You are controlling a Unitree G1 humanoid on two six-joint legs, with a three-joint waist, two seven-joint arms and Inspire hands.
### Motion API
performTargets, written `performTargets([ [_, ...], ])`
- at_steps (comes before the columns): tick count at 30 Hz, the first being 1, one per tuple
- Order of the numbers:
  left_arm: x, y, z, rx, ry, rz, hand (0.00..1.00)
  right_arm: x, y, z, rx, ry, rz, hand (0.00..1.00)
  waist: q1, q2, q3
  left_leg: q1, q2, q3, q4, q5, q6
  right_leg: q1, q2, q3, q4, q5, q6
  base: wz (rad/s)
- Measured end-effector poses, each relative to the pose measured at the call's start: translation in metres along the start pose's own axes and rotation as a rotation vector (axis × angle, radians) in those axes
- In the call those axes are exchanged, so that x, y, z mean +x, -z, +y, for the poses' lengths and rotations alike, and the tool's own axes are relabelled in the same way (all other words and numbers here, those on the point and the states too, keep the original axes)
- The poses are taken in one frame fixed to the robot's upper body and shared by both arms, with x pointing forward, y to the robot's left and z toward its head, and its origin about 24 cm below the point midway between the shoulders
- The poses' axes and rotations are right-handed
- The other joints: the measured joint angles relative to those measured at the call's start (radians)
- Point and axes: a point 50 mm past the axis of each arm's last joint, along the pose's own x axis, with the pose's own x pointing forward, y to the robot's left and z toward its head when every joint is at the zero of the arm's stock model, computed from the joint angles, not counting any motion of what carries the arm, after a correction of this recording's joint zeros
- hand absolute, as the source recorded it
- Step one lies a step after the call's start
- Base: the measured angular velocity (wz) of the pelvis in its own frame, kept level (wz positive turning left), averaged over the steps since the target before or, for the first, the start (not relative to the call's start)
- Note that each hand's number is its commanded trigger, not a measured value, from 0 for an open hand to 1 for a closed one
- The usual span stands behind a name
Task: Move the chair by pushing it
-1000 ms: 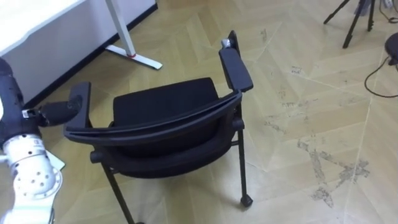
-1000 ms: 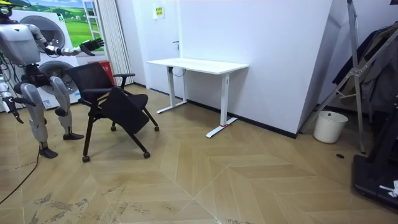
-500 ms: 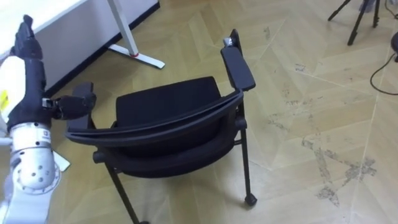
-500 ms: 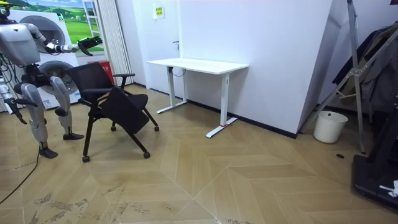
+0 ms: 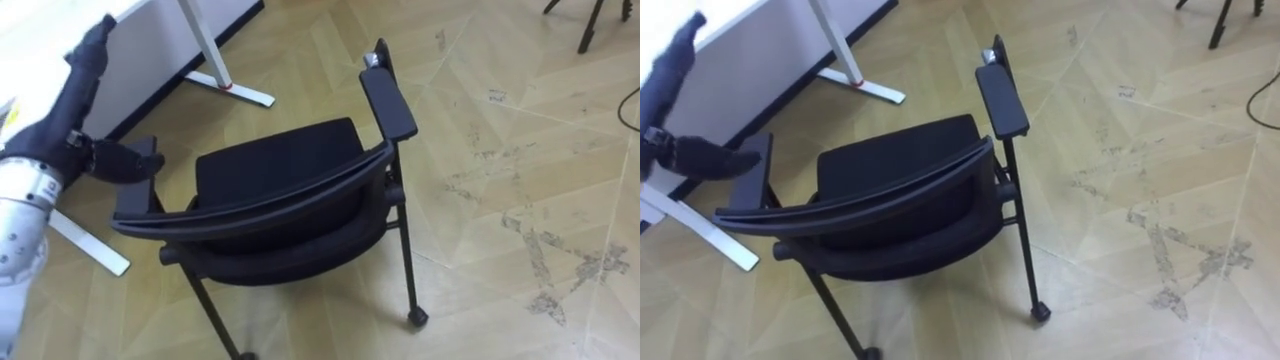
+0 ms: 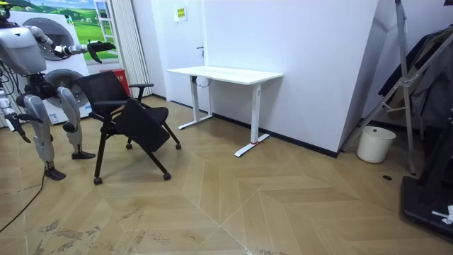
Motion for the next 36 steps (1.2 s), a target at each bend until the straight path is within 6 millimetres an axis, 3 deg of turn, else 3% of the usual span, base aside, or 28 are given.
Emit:
performTargets([
  [4,0.004,-0.002,0.002,0.0,0.041,0.006,0.0,0.0,-0.004,-0.004,-0.014,0.023,-0.008,0.0,0.006,0.02,0.0039,0.0,0.0,-0.001,0.0,0.0,0.0,0.001,0.0,-0.005,0.0,0.0,0.0,0.01],
  [6,0.004,-0.002,0.001,-0.004,0.071,0.017,0.0,0.0,-0.003,-0.005,-0.017,0.029,0.002,0.0,0.004,0.028,-0.0009,0.0,0.0,-0.001,0.0,0.0,0.0,0.001,0.0,-0.005,0.0,0.0,0.0,0.0],
  [14,0.002,-0.012,-0.002,-0.041,0.223,0.011,0.0,0.0,-0.002,-0.006,-0.022,0.04,0.015,0.0,-0.015,0.018,0.0064,0.0,0.0,0.0,0.0,0.0,0.0,0.002,-0.001,-0.002,0.0,0.0,0.0,0.0],
  [27,-0.002,-0.014,-0.007,-0.028,0.415,0.058,0.0,0.0,-0.002,-0.011,-0.019,0.054,0.046,0.0,-0.03,0.032,-0.0041,-0.001,0.001,0.001,0.001,0.0,0.0,-0.01,-0.001,0.008,0.014,0.0,0.0,-0.02],
  [36,-0.01,-0.027,-0.02,-0.009,0.565,0.027,0.0,0.0,-0.002,-0.011,-0.014,0.06,0.046,0.0,-0.035,0.023,0.0024,-0.002,-0.001,-0.004,0.003,0.0,0.0,-0.009,-0.004,0.001,0.013,-0.001,0.001,0.01],
])
